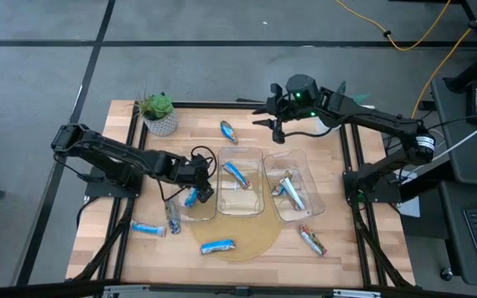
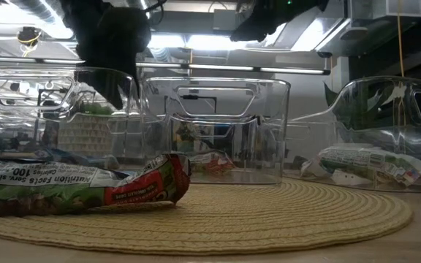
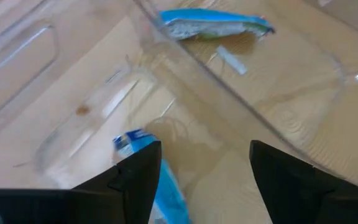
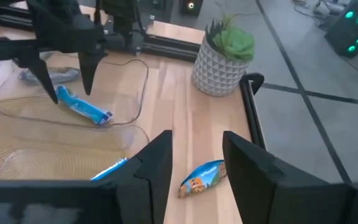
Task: Pick and place Granola Bars by type
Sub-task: Put the yellow granola bar into the right transparent bin
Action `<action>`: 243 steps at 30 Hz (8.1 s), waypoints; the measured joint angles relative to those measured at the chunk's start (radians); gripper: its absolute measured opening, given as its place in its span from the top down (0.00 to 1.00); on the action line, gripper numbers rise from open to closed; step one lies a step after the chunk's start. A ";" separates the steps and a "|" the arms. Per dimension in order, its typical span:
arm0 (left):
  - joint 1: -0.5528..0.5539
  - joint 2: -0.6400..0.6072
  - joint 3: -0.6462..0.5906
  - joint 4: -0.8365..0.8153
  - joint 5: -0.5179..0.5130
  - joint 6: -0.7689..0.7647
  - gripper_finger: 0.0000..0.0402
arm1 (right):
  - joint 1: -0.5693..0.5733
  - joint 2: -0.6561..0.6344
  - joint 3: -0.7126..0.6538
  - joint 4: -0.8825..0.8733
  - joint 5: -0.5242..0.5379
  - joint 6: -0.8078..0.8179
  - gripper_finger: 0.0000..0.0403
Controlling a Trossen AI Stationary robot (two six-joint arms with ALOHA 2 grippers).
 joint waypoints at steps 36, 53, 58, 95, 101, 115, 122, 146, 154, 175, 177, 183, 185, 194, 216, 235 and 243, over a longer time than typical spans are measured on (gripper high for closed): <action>-0.037 -0.451 0.003 -0.043 -0.392 0.124 0.53 | -0.089 0.677 0.552 -0.282 0.079 0.199 0.17; -0.037 -0.451 0.003 -0.036 -0.394 0.147 0.54 | -0.061 0.871 0.642 -0.344 0.108 0.335 0.17; -0.036 -0.451 0.003 -0.036 -0.398 0.150 0.54 | -0.061 0.905 0.643 -0.381 0.128 0.336 0.17; -0.036 -0.451 0.003 -0.033 -0.468 0.192 0.55 | -0.069 0.940 0.693 -0.444 0.213 0.272 0.93; -0.036 -0.451 0.003 -0.033 -0.469 0.192 0.55 | -0.065 0.940 0.771 -0.457 0.210 0.249 0.97; -0.036 -0.451 0.003 -0.037 -0.476 0.283 0.55 | -0.065 0.908 0.991 -0.677 0.216 0.249 0.97; -0.035 -0.451 0.003 -0.056 -0.520 0.288 0.55 | -0.049 0.850 0.990 -0.745 0.264 0.251 0.98; -0.035 -0.451 0.003 -0.118 -0.469 0.288 0.55 | 0.007 0.497 0.989 -0.953 0.308 0.302 0.98; -0.036 -0.451 0.003 -0.154 -0.437 0.290 0.55 | 0.037 0.353 0.989 -0.986 0.308 0.303 0.96; -0.036 -0.451 0.003 -0.157 -0.416 0.344 0.55 | 0.200 -0.074 0.539 -1.037 0.336 0.515 0.96; -0.036 -0.451 0.003 -0.158 -0.417 0.351 0.55 | 0.212 -0.141 0.433 -0.988 0.335 0.545 0.96; -0.036 -0.451 0.003 -0.157 -0.423 0.351 0.55 | 0.221 -0.315 0.157 -0.865 0.325 0.649 0.98; -0.036 -0.451 0.003 -0.157 -0.437 0.370 0.55 | 0.223 -0.357 0.086 -0.841 0.304 0.684 0.97; -0.036 -0.451 0.003 -0.157 -0.453 0.381 0.55 | 0.307 -0.422 -0.122 -0.783 0.288 0.812 0.98; -0.035 -0.434 0.002 -0.168 -0.444 0.313 0.55 | 0.521 -0.415 -0.431 -0.569 0.491 1.263 0.97; -0.036 -0.291 0.002 -0.164 -0.421 0.259 0.55 | 0.601 -0.393 -0.645 -0.417 0.468 1.463 0.97; -0.036 -0.268 0.002 -0.150 -0.407 0.211 0.55 | 0.601 -0.312 -0.689 -0.378 0.447 1.463 0.97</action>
